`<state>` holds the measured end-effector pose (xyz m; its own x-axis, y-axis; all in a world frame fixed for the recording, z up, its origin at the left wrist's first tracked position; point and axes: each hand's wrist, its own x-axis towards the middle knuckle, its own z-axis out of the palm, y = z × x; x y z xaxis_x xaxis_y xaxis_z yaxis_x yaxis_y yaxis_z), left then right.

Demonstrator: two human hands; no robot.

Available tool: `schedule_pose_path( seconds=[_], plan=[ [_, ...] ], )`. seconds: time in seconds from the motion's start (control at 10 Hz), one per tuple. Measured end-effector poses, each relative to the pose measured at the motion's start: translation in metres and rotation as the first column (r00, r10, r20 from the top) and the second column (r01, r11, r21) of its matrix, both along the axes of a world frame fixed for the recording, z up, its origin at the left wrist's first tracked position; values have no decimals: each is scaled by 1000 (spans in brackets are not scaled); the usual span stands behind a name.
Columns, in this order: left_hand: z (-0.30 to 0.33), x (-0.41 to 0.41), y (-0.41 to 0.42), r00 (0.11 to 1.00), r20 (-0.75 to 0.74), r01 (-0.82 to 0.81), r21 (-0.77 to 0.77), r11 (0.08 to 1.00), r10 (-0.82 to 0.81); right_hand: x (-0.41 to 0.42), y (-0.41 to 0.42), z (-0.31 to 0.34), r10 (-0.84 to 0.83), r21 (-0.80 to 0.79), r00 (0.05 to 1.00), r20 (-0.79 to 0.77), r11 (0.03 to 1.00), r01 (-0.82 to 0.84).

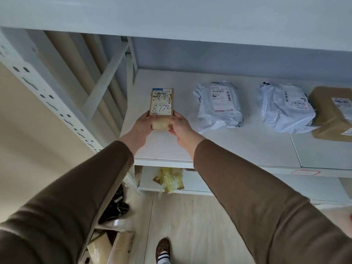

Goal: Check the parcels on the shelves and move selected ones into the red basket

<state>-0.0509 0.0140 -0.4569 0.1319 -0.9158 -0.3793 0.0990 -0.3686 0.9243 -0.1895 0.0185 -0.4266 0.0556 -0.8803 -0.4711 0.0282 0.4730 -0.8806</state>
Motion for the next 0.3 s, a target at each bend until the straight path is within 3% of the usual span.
schedule_pose_path(
  seconds=[0.3],
  plan=[
    [-23, 5, -19, 984, 179, -19, 74, 997, 6, -1, 2, 1, 36, 89, 998, 60, 995, -41]
  ],
)
